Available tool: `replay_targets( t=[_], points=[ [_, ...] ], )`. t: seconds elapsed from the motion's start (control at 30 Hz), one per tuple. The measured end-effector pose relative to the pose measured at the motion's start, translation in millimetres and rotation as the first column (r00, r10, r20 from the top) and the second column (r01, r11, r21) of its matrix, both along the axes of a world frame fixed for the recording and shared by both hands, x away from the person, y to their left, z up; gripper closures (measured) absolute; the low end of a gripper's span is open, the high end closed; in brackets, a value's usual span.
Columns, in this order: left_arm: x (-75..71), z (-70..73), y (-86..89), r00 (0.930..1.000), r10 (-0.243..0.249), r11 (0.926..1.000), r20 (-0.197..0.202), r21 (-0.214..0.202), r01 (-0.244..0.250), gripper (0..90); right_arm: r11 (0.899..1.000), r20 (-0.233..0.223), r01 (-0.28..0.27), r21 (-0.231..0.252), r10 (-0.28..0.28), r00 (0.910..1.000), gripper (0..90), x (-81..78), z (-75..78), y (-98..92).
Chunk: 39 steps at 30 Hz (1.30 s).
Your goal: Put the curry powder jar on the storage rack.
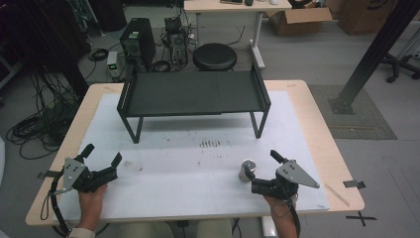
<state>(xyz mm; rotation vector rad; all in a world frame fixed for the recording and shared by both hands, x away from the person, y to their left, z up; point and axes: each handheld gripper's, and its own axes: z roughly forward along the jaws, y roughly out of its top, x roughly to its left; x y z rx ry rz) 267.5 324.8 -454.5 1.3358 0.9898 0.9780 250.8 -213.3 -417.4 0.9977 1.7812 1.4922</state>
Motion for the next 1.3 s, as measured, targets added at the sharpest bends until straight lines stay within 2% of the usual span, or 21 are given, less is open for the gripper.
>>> replay_targets(
  t=[0.1, 0.23, 0.4, 0.73, 0.87, 1.07, 1.1, 1.3],
  points=[
    [-0.1, 0.0, 0.2, 1.0, 0.0, 1.0, 0.0, 0.001, 0.0, 0.3, 1.0, -0.033, -0.013, 0.0, 0.013, 0.9994, 1.3, 1.3, -7.6, 3.6],
    [-0.2, 0.0, 0.3, 1.0, 0.0, 1.0, 0.0, 0.001, 0.0, 0.3, 1.0, -0.041, -0.013, -0.003, 0.013, 0.9991, 1.5, 2.3, -11.7, 5.2],
    [-0.2, 0.0, 0.2, 1.0, 0.0, 1.0, 0.0, 0.001, 0.0, 0.3, 0.999, -0.078, -0.031, -0.021, 0.03, 0.9965, 3.5, 4.1, -17.9, 8.9],
    [-0.3, -0.1, 0.3, 1.0, -0.001, 1.0, 0.001, -0.001, 0.001, 0.3, 0.998, -0.101, -0.048, -0.03, 0.045, 0.9939, 6.7, 8.3, -29.4, 13.8],
    [-0.3, -0.1, 0.3, 1.0, -0.001, 1.0, 0.001, -0.001, 0.001, 0.3, 0.998, -0.101, -0.051, -0.034, 0.047, 0.9938, 8.1, 8.9, -29.5, 14.3],
    [-0.3, -0.1, 0.5, 1.0, -0.001, 1.0, 0.002, 0.002, 0.001, 0.3, 0.998, -0.112, -0.059, -0.016, 0.056, 0.9921, 13.8, 10.3, -29.8, 12.3],
    [-0.3, -0.1, 0.3, 1.0, -0.001, 1.0, 0.001, 0.0, 0.001, 0.3, 0.998, -0.121, -0.069, 0.003, 0.069, 0.9902, 16.6, 11.4, -30.0, 10.6],
    [-0.2, -0.1, 0.3, 1.0, -0.001, 1.0, 0.001, 0.001, 0.001, 0.3, 0.996, -0.137, -0.08, 0.032, 0.084, 0.9871, 24.9, 13.4, -30.3, 7.7]
  ],
)
